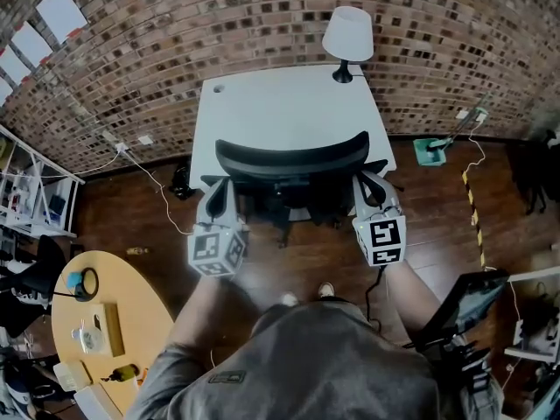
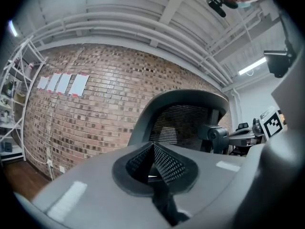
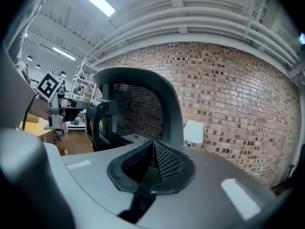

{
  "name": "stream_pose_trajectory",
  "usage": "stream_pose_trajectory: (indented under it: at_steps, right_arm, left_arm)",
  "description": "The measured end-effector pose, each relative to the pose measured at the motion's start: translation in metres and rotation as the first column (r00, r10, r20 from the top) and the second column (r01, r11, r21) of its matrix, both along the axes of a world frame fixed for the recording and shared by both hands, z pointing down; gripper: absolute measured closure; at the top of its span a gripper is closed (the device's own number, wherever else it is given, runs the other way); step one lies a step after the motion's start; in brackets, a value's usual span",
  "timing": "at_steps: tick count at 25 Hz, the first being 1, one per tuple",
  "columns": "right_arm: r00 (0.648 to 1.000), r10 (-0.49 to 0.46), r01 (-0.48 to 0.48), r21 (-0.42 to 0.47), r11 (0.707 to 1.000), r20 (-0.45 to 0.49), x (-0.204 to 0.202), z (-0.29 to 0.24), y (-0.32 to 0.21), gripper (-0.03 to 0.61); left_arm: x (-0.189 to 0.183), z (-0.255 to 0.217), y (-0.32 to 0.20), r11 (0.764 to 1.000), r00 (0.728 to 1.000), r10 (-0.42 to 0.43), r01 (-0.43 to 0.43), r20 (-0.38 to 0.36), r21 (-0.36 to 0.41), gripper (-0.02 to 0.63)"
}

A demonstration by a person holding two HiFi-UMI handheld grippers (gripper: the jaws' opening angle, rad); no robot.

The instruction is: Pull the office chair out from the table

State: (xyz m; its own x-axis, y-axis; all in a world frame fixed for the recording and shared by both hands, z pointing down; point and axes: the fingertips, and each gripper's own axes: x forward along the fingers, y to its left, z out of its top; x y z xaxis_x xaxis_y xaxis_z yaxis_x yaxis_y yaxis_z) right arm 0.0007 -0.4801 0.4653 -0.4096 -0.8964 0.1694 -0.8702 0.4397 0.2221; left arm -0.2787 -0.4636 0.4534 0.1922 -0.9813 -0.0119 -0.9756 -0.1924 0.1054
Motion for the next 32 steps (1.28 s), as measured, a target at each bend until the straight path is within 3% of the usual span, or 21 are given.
stream_pose_trajectory:
  at_steps: [4,9,15,21,26,29,32]
  right_arm:
    - [0.999,-0.019,0.02,0.013,1.0,-0.03,0.006,-0.005,-0.012,0.465]
    - [0.995,-0.05,0.054,0.046,0.998,-0.084,0.012,-0.016,-0.032,0.321]
    - [0.981,-0.144,0.152,0.061,0.986,-0.127,0.004,-0.029,-0.051,0.227]
    - [0.949,-0.276,0.283,0.03,0.959,-0.153,-0.014,-0.028,-0.06,0.202]
    - [0.929,-0.325,0.33,0.0,0.944,-0.179,-0.022,-0.021,-0.069,0.209]
    - [0.925,-0.336,0.34,-0.01,0.94,-0.176,-0.025,-0.02,-0.071,0.224]
    - [0.925,-0.337,0.341,-0.005,0.94,-0.175,-0.026,-0.02,-0.071,0.227]
  left_arm:
    - [-0.002,-0.009,-0.002,0.999,0.998,0.034,-0.035,0.051,0.025,0.604]
    - [0.007,-0.014,-0.013,0.99,0.972,0.122,-0.133,0.2,0.046,0.417]
    - [0.008,-0.012,-0.039,0.975,0.947,0.212,-0.221,0.243,0.013,0.251]
    - [0.018,-0.011,-0.061,0.949,0.905,0.306,-0.315,0.295,-0.019,0.236]
    - [0.021,-0.007,-0.082,0.933,0.877,0.352,-0.356,0.328,-0.048,0.236]
    - [0.024,-0.006,-0.084,0.919,0.871,0.391,-0.389,0.297,-0.068,0.24]
    - [0.024,-0.007,-0.083,0.919,0.875,0.39,-0.391,0.288,-0.058,0.245]
